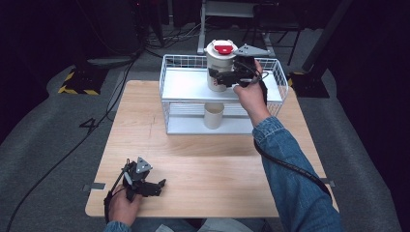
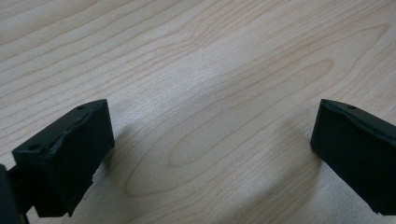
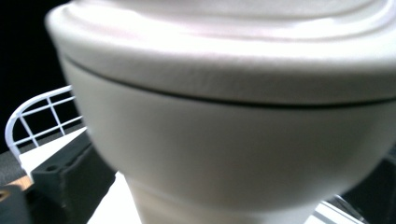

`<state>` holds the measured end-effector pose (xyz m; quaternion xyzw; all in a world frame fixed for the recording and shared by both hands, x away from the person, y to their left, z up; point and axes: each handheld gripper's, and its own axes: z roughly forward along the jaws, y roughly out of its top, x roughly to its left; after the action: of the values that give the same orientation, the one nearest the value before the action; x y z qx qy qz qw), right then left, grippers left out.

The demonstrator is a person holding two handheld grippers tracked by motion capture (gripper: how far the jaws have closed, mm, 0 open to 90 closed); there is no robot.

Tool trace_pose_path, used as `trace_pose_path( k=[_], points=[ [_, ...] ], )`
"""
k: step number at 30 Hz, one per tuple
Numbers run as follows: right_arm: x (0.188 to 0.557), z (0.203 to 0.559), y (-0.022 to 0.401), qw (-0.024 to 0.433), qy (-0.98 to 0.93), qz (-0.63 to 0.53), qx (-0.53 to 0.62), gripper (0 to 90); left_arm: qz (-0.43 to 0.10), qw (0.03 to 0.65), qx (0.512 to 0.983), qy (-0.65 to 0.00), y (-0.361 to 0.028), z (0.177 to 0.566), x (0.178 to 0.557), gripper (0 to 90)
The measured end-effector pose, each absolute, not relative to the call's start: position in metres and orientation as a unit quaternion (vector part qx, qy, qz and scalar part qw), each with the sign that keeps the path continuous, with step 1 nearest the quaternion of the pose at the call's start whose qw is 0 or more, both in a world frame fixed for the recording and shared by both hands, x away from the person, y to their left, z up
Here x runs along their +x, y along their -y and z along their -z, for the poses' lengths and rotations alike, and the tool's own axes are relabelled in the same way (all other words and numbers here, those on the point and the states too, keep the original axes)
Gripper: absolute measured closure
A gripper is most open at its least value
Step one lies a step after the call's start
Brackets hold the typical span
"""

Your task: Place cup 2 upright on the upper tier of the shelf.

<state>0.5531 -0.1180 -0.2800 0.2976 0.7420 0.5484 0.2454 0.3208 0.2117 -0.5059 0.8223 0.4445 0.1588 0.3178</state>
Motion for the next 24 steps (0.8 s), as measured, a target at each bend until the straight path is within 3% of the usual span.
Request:
trace_pose_path(
  k=[24],
  points=[
    [0.527,0.273,0.158,0.219,-0.747,-0.571,0.259,0.0,-0.16,0.317,0.82,-0.449,-0.21,0.506,0.324,0.0]
  ],
)
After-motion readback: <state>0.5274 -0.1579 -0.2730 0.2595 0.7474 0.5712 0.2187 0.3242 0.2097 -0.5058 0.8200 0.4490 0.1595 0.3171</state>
